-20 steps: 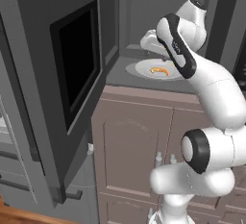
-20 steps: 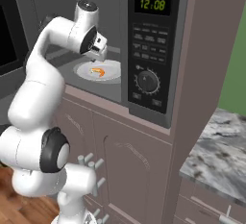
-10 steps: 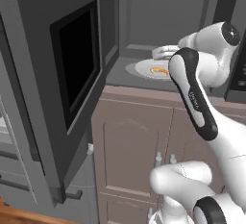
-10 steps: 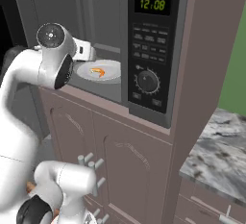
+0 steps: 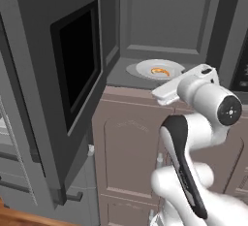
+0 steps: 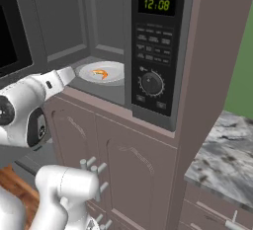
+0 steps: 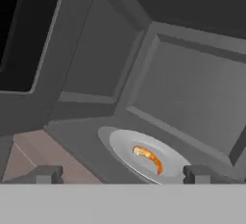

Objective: Transport the shrimp from the fridge to the microwave and turn on the microwave.

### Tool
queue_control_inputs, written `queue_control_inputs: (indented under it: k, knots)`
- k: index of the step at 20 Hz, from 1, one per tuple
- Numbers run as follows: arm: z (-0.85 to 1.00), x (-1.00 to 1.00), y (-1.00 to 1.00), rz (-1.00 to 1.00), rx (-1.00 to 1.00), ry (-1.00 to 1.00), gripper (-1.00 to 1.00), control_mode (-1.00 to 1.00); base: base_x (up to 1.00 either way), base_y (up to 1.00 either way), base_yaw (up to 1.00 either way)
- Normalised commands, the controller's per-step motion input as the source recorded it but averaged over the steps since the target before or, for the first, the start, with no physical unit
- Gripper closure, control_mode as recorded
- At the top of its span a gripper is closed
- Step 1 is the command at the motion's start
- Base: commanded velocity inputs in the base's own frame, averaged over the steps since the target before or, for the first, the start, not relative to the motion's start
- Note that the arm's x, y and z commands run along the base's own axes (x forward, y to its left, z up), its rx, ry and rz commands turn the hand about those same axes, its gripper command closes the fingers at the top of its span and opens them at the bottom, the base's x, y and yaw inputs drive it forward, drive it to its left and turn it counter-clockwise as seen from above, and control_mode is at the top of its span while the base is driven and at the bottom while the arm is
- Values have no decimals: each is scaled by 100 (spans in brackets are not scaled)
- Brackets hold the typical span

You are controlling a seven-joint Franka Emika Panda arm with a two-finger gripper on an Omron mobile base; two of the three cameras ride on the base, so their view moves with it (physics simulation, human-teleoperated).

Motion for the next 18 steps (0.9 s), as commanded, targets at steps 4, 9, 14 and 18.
queue_control_inputs:
  k: [4,9,14,18]
  knots:
    - [0,-88,21,0,-50,-10,-100,-100,0,0,0]
    - [-3,-89,24,0,-47,0,-100,-100,0,0,0]
    - [-27,-94,21,-1,-41,-4,-100,-100,0,0,0]
    - [-52,-98,10,-1,-40,-16,-100,-100,0,0,0]
